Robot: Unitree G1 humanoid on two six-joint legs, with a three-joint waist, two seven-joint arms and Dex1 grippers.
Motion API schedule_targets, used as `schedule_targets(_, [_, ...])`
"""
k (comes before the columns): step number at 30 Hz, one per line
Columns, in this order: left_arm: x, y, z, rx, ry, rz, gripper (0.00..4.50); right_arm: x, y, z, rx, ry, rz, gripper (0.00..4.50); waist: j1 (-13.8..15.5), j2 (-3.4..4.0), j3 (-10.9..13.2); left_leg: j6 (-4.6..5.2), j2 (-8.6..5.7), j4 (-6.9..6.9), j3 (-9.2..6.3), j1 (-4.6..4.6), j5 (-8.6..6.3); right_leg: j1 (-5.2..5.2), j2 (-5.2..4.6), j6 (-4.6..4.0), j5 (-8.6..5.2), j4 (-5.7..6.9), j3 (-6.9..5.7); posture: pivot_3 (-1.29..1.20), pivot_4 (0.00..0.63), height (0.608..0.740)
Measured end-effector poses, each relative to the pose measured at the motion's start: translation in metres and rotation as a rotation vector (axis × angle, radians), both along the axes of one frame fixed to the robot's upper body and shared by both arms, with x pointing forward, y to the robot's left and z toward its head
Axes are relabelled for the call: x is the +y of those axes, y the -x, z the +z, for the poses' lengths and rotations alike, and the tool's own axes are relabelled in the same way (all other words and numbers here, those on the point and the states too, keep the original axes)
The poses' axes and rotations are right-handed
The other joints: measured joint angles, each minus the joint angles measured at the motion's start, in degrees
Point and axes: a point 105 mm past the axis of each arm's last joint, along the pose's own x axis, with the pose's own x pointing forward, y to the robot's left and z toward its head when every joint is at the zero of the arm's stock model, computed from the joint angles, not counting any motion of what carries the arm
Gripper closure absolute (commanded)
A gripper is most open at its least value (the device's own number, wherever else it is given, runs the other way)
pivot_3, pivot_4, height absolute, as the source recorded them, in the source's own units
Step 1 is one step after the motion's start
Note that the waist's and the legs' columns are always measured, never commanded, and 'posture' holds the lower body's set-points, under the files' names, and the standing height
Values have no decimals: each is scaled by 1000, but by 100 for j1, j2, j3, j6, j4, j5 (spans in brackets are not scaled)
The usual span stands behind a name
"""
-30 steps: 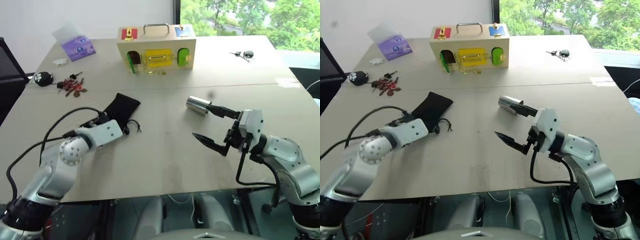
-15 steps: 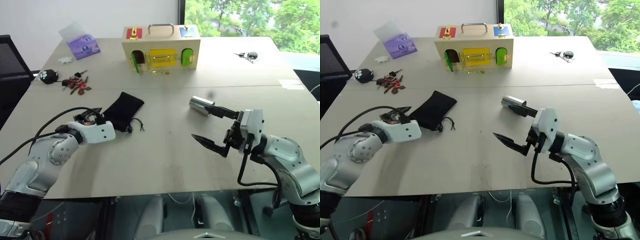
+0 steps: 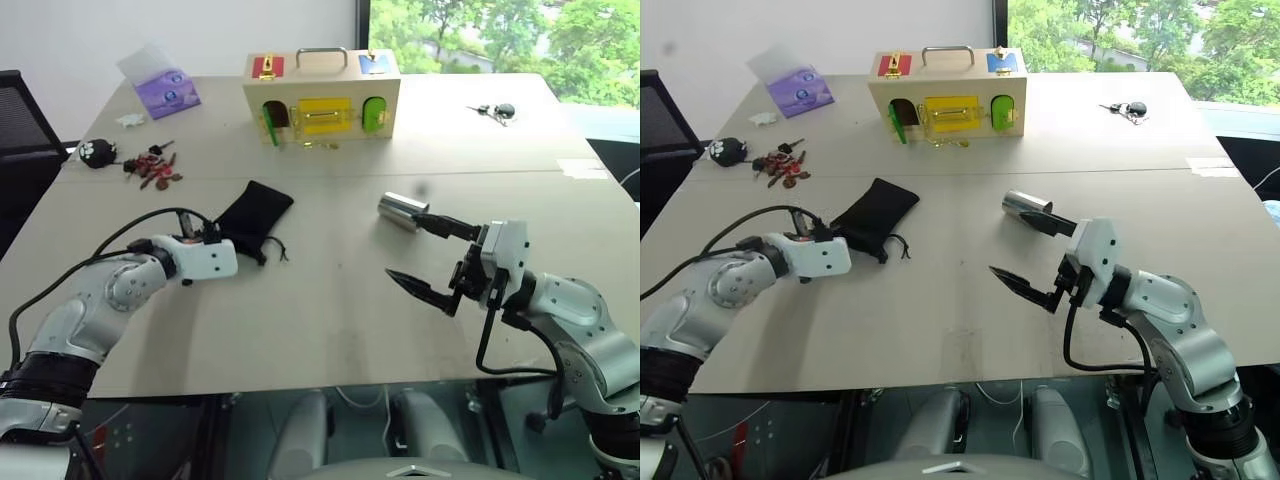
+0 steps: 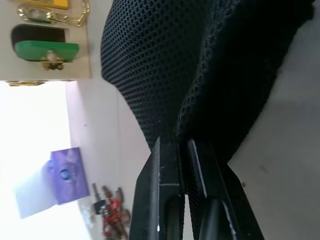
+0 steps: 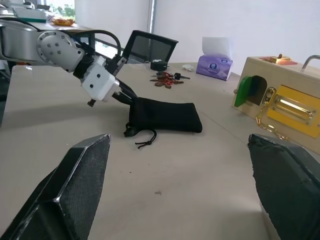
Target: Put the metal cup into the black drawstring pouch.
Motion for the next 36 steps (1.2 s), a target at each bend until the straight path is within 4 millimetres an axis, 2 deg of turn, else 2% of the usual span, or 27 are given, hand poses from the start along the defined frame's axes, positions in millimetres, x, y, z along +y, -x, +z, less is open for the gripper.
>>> schedule_targets(3, [-14,6,-6,168,258,99,4473,0,-1,-8,9,90,-27,0,-3,-1,0,0,0,7,-5,-7,0,0,1,1,0,0,-3,0,150,740])
schedule_targets(5, [-27,13,3,274,406,161,4473,-2,-4,-15,40,152,-58,0,-4,-7,0,0,-1,10,-14,-8,0,0,5,1,-1,2,-8,0,150,740])
schedule_targets(8, [-50,19,21,418,638,247,4473,-5,-15,-14,41,154,-144,0,-8,-5,1,-1,-9,12,-16,-3,1,2,12,3,-2,8,-8,0,150,740])
schedule_targets(10, [-56,21,23,458,689,266,4473,-7,-19,-13,35,158,-177,0,-13,-5,1,-1,-10,12,-15,-1,1,3,12,3,-2,9,-6,0,150,740])
schedule_targets(12, [-67,20,25,551,831,344,4473,-11,-28,-16,55,153,-254,0,-15,-6,1,-1,-13,17,-18,-1,1,5,14,4,-2,9,-8,0,150,740])
schedule_targets(15, [-72,21,18,620,905,430,4473,-16,-35,-21,94,161,-335,0,-61,-5,1,-1,-13,17,-16,-2,1,5,10,2,-1,8,-3,0,150,740])
schedule_targets(19, [-83,12,21,628,1060,462,4473,-25,-53,-34,227,186,-454,0,-85,-9,-2,-2,-12,16,-18,-2,2,4,8,1,0,9,-3,0,150,740])
schedule_targets(23, [-87,5,20,649,1152,503,4473,-21,-62,-57,404,127,-513,0,-104,-9,-1,-3,-12,13,-18,-3,2,0,8,0,0,9,-2,0,150,740])
schedule_targets(30, [-82,-5,21,620,1193,558,4473,-5,-89,-39,420,22,-553,0,-123,-9,-2,-4,-16,11,-17,-2,2,0,3,1,1,9,0,0,150,740])
schedule_targets(36, [-77,-9,27,591,1187,572,4473,12,-104,-43,497,-29,-533,0,-125,-8,-1,-5,-14,6,-15,-4,3,-4,-2,1,1,4,2,0,150,740])
